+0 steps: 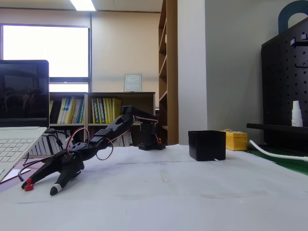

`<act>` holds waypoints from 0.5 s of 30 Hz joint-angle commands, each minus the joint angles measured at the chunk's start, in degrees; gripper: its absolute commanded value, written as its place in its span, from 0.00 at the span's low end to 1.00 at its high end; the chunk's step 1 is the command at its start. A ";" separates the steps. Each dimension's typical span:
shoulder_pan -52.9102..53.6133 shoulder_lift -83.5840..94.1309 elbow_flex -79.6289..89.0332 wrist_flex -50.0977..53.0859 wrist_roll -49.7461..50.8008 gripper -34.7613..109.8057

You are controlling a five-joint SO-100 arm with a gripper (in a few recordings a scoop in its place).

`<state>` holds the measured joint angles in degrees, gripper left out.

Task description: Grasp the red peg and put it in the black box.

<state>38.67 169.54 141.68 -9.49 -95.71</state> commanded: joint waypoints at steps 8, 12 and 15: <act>-0.53 0.18 3.08 -0.44 -0.97 0.52; -0.53 0.18 2.90 -0.62 -1.05 0.52; -0.62 0.18 2.29 -1.67 -1.14 0.52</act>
<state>38.67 169.54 141.68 -9.84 -95.71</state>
